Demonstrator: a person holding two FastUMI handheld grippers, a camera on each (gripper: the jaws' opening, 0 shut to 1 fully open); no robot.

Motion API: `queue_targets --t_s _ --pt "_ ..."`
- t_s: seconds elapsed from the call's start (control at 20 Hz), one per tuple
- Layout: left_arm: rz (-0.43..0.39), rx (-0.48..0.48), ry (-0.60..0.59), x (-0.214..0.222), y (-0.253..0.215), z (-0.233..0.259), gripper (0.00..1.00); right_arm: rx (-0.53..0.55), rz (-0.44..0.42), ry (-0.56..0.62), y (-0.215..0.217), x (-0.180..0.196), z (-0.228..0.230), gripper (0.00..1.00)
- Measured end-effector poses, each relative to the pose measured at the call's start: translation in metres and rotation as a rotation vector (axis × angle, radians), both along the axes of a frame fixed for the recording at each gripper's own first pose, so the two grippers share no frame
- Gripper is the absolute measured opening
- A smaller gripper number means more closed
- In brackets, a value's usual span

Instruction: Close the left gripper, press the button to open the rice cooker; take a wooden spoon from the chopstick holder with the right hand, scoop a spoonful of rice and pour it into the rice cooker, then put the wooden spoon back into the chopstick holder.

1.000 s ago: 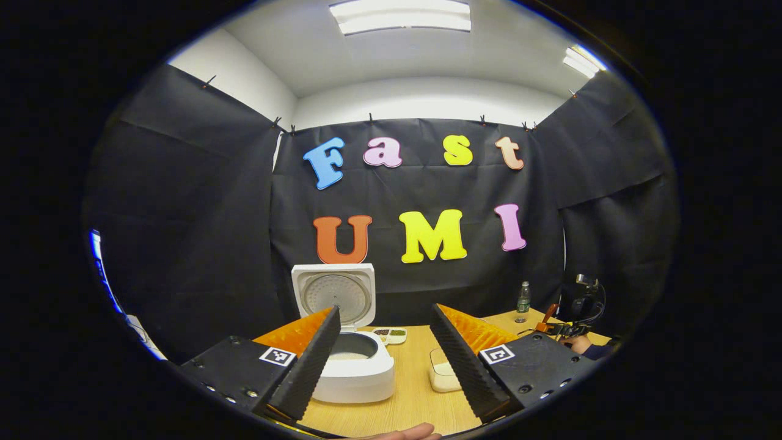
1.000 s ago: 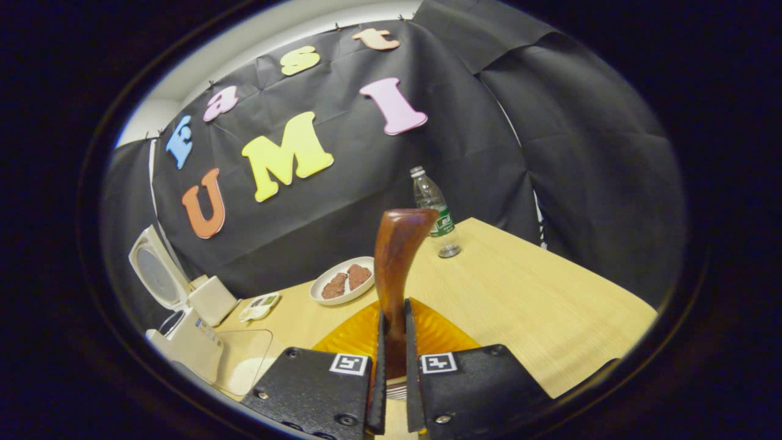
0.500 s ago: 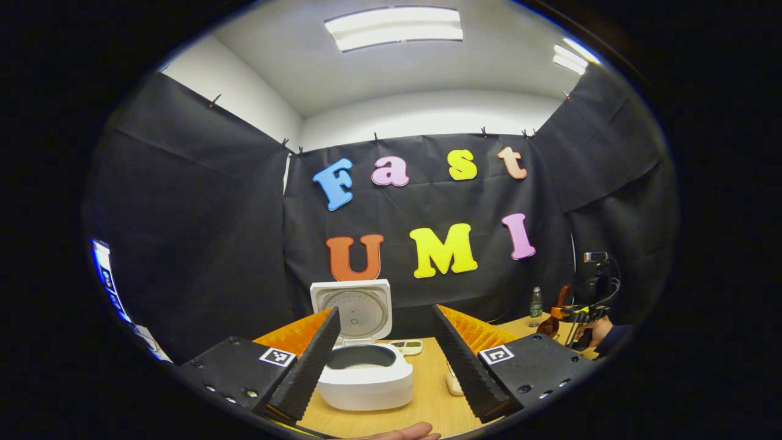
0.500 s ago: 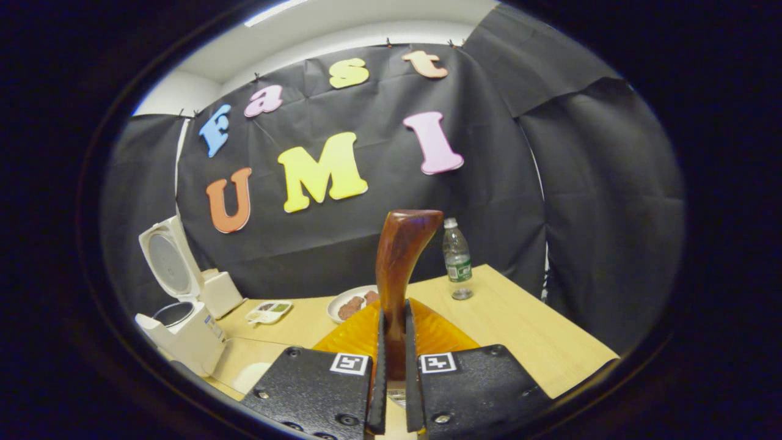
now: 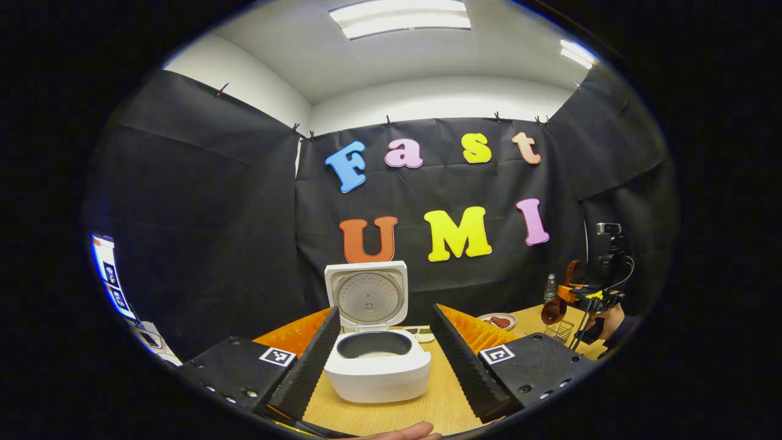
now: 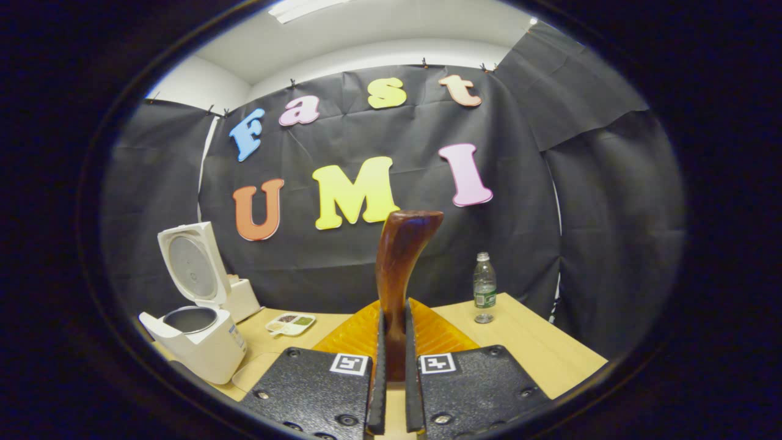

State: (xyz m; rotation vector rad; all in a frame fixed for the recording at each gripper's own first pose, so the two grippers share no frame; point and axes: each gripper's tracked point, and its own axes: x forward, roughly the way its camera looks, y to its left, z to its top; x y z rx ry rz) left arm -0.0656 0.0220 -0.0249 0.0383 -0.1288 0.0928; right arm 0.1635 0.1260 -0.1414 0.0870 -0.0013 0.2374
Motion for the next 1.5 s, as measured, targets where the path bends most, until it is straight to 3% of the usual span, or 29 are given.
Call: queue_targets --t_s 0.3,0.65,0.8,1.05,1.15,1.5 --pt "0.008 -0.019 0.016 -0.001 0.014 -0.008 0.94 -0.016 0.08 0.029 0.059 -0.008 -0.015 0.17" --pt "0.032 -0.05 0.048 -0.006 0.033 -0.019 0.94 -0.105 0.147 0.096 0.115 -0.001 -0.073 0.17" --pt "0.032 -0.059 0.078 -0.007 0.038 -0.026 0.94 -0.155 0.126 0.136 0.115 0.013 -0.106 0.18" --pt "0.029 -0.032 0.09 -0.001 0.038 -0.034 0.94 -0.112 0.019 0.219 0.1 0.029 -0.149 0.18" --pt "0.012 -0.041 0.108 0.001 0.032 -0.04 0.94 -0.054 0.067 0.257 0.119 0.021 -0.157 0.18" --pt "0.024 -0.027 0.14 0.002 0.037 -0.047 0.94 -0.046 0.202 0.275 0.172 -0.015 -0.16 0.18"
